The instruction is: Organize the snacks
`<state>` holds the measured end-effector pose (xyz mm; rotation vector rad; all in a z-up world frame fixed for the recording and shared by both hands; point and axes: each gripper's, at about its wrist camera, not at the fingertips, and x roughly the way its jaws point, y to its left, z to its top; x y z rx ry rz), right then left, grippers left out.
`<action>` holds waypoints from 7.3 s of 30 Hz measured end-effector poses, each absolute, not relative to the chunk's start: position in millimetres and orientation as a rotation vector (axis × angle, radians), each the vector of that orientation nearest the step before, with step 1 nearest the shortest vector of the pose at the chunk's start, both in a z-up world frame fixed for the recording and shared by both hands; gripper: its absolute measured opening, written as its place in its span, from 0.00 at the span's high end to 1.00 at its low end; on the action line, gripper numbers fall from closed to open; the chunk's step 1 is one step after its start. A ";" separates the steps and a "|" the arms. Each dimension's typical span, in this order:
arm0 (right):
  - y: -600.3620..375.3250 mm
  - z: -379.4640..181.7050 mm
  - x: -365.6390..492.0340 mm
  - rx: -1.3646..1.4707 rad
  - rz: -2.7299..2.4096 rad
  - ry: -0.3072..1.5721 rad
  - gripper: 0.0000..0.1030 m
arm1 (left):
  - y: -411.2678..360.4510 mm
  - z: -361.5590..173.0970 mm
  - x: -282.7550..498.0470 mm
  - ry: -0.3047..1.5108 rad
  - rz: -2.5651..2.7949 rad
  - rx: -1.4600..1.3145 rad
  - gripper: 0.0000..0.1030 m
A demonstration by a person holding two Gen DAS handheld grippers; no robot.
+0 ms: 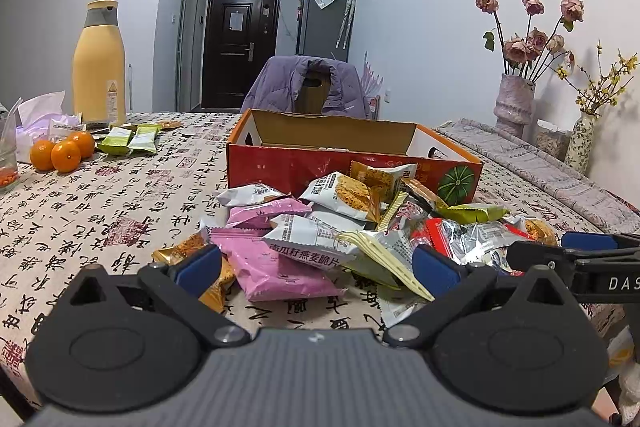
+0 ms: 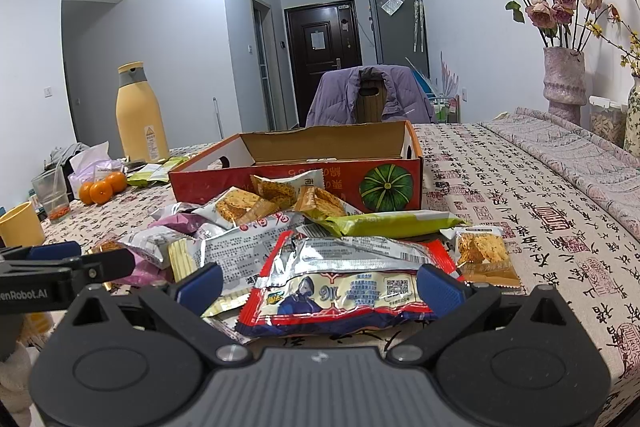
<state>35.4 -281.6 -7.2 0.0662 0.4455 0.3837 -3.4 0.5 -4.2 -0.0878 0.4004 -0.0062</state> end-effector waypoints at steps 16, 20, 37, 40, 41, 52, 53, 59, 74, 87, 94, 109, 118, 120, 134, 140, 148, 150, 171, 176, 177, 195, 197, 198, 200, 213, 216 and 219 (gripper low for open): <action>-281.6 -7.3 35.4 0.066 0.384 0.446 0.00 | 0.7 -5.3 -5.1 0.393 -0.006 -0.091 0.00; -281.5 -7.4 35.4 0.066 0.384 0.446 0.00 | 0.1 -6.4 -4.9 0.394 -0.014 -0.084 0.00; -282.5 -11.2 33.8 0.062 0.380 0.448 0.00 | -1.7 -10.1 -7.5 0.381 -0.022 -0.080 0.00; -283.5 -14.5 35.7 0.058 0.376 0.451 0.00 | -1.2 -10.6 -7.3 0.382 -0.023 -0.083 0.00; -283.6 -15.7 36.9 0.058 0.374 0.453 0.00 | -1.2 -11.0 -7.3 0.382 -0.022 -0.084 0.00; -283.1 -18.6 47.5 0.014 0.328 0.455 0.00 | -3.5 -16.2 -6.9 0.386 -0.007 -0.064 0.00; -281.8 -18.6 48.8 0.002 0.323 0.454 0.00 | -3.3 -16.7 -6.8 0.387 -0.007 -0.065 0.00; -274.6 -22.3 60.5 -0.043 0.329 0.482 0.00 | -1.3 -19.2 -4.8 0.397 -0.003 -0.069 0.00; -254.8 -40.2 84.3 -0.114 0.347 0.506 0.00 | 3.3 -22.5 -1.7 0.405 0.014 -0.080 0.00; -258.8 -48.3 79.5 -0.152 0.362 0.459 0.02 | 4.1 -22.4 -2.0 0.407 0.016 -0.091 0.00; -267.4 -46.7 74.1 -0.145 0.380 0.453 0.08 | 6.9 -22.1 -2.9 0.409 0.025 -0.102 0.00; -270.2 -27.6 59.3 -0.134 0.428 0.385 0.58 | 9.0 -22.4 -2.6 0.412 0.032 -0.107 0.00; -274.3 -15.9 55.5 -0.104 0.446 0.364 0.97 | 9.4 -21.1 -2.8 0.409 0.035 -0.107 0.00; -276.2 -15.3 56.6 -0.096 0.449 0.380 0.90 | 9.2 -20.6 -2.9 0.410 0.034 -0.109 0.00; -302.0 -16.1 42.6 -0.019 0.298 0.554 0.16 | 4.7 -18.6 -5.3 0.409 0.013 -0.102 0.00; -291.1 -23.6 62.2 0.050 0.275 0.648 0.12 | 12.1 -17.9 -8.8 0.401 0.032 -0.117 0.00; -296.9 -8.3 95.1 0.223 0.181 0.669 0.03 | 17.9 -20.0 -8.4 0.402 0.028 -0.140 0.00; -297.6 -5.0 101.9 0.264 0.164 0.674 0.03 | 19.9 -20.9 -8.1 0.402 0.030 -0.148 0.00; -278.6 -15.6 112.5 0.091 0.101 0.694 0.19 | 28.3 -18.3 2.1 0.421 0.015 -0.147 0.00; -282.9 -9.5 99.7 0.052 0.173 0.656 0.48 | 30.6 -17.9 11.4 0.459 0.025 -0.123 0.00; -284.1 -8.6 97.8 0.048 0.185 0.653 0.52 | 32.5 -17.9 13.0 0.466 0.029 -0.121 0.00; -302.6 -1.4 88.2 0.148 0.038 0.659 0.16 | 62.1 -4.6 22.7 0.483 0.065 -0.118 0.00; -301.8 -4.2 93.6 0.162 0.000 0.679 0.15 | 59.4 -3.5 23.5 0.479 0.057 -0.123 0.00; -300.9 -5.3 96.8 0.170 -0.007 0.686 0.15 | 57.5 -2.6 24.5 0.478 0.054 -0.121 0.00; -296.8 -8.3 103.9 0.169 -0.018 0.704 0.15 | 53.2 -1.0 28.5 0.485 0.059 -0.109 0.00; -290.4 -28.5 105.2 0.111 0.019 0.725 0.31 | 22.7 7.7 44.5 0.486 -0.012 -0.017 0.06; -293.7 -27.0 100.7 0.120 0.052 0.711 0.41 | 15.0 5.8 55.5 0.518 -0.014 -0.005 0.29; -298.6 -27.0 96.5 0.126 0.069 0.697 0.44 | 14.1 1.4 67.4 0.564 -0.019 -0.030 0.38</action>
